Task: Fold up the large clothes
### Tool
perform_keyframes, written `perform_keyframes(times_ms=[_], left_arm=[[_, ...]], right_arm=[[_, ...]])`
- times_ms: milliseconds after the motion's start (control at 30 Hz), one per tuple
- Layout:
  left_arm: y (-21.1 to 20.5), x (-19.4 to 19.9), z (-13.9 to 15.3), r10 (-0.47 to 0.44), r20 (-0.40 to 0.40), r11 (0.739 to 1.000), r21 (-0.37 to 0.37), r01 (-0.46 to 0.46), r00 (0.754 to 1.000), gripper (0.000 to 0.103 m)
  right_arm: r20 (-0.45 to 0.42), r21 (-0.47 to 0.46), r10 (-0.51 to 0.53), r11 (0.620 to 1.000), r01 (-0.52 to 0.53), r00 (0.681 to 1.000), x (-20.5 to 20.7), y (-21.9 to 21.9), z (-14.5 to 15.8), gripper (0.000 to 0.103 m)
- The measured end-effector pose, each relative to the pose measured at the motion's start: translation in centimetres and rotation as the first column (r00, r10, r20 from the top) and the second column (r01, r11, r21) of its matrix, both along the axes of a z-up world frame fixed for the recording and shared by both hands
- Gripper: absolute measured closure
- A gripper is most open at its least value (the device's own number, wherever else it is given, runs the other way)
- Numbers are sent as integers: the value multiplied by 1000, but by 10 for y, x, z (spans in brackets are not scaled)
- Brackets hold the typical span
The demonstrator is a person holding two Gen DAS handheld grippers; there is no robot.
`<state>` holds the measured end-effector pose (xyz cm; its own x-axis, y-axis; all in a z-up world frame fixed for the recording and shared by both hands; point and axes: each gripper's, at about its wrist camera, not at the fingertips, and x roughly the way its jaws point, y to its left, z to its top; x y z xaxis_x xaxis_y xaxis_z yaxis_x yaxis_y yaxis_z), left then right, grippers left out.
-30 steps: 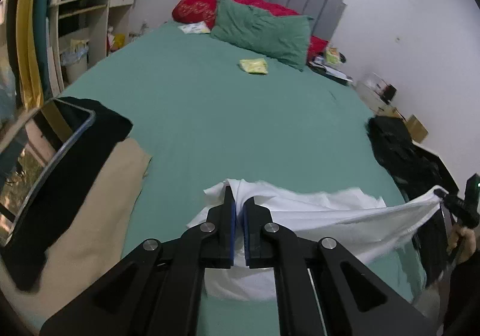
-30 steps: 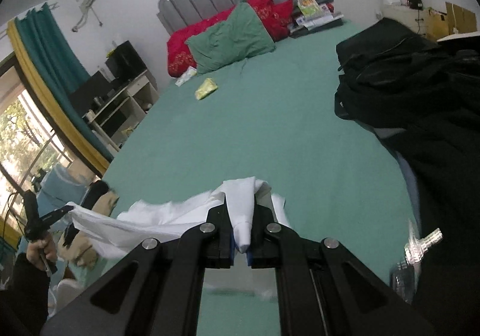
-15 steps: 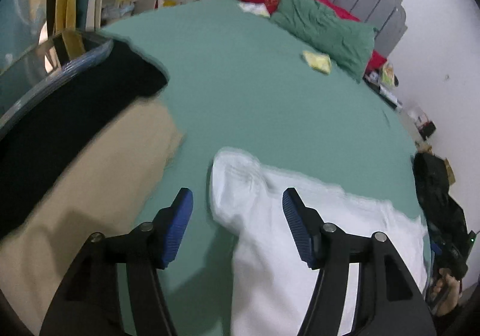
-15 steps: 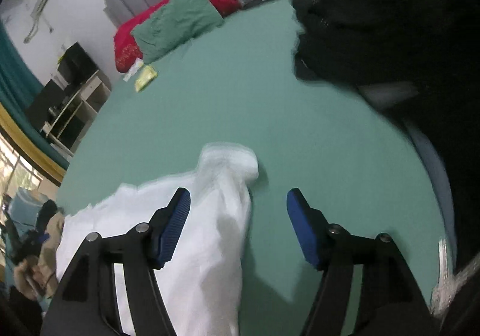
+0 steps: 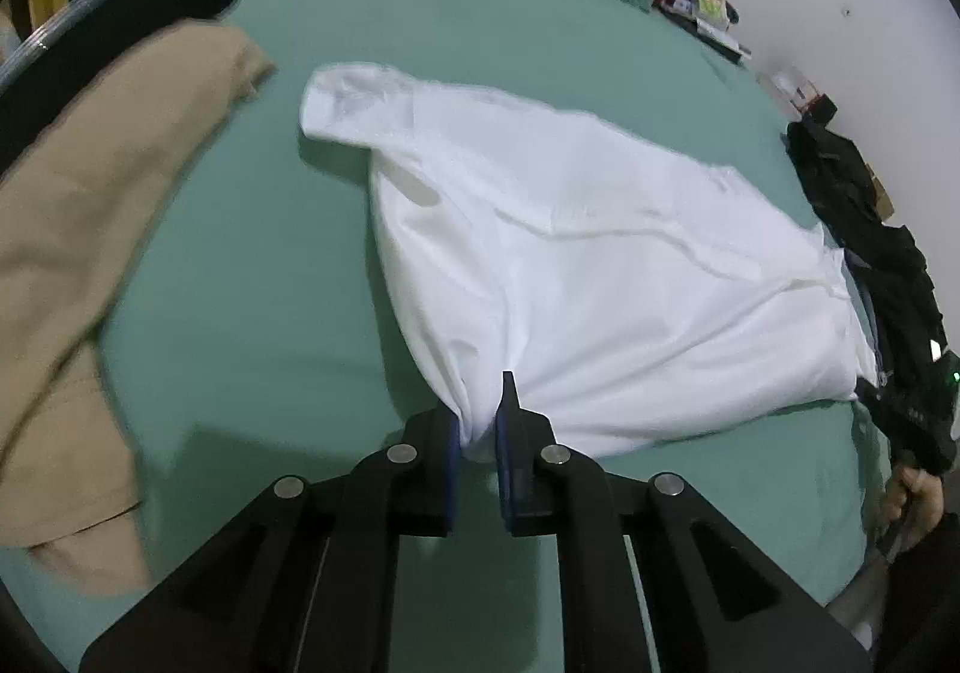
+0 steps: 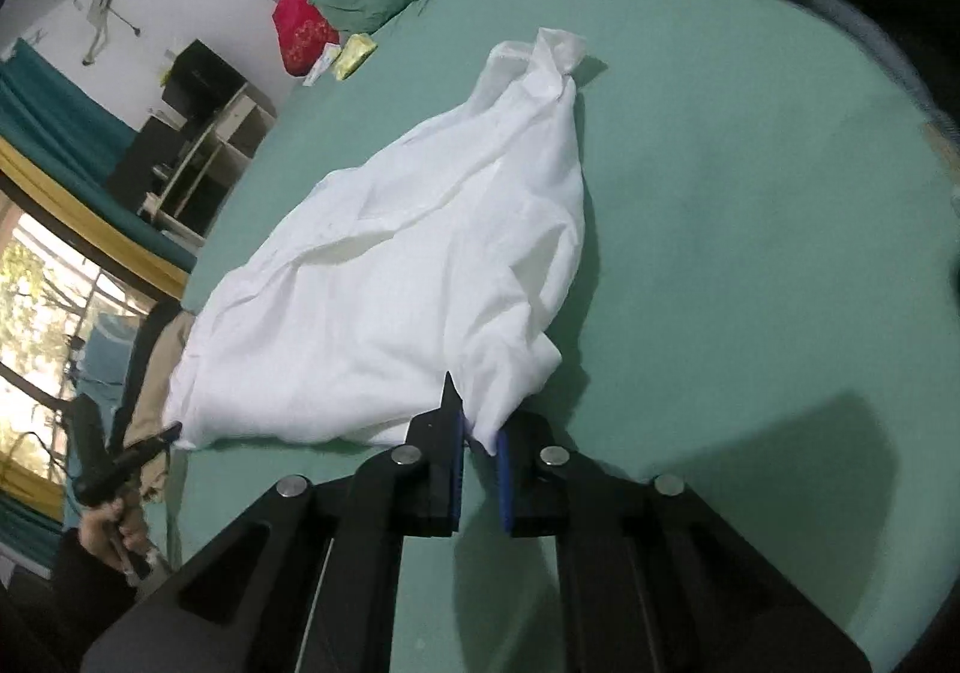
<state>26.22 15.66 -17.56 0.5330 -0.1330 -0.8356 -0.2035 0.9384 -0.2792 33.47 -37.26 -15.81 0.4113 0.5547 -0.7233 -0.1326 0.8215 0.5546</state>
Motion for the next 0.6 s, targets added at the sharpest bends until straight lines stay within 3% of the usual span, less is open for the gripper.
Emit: perform_keyframes(times_ms=[200, 367, 433, 533, 600], left_arm=[[-10, -45, 28, -27, -14, 999, 41, 28, 1000, 93], [-23, -92, 23, -32, -65, 998, 48, 36, 997, 92], [-28, -101, 14, -22, -88, 999, 38, 25, 996, 91], [-25, -108, 1, 12, -136, 1000, -11, -14, 991, 88], [-23, -109, 7, 28, -126, 999, -26, -32, 992, 85]], right_arm=[[16, -52, 30, 998, -29, 999, -46, -6, 25, 94], [6, -43, 34, 999, -34, 999, -78, -16, 36, 94], [-13, -85, 56, 995, -57, 998, -83, -10, 38, 94], [-75, -172, 69, 982, -81, 995, -81, -4, 28, 88], [-94, -188, 61, 979, -78, 994, -77, -5, 27, 81]])
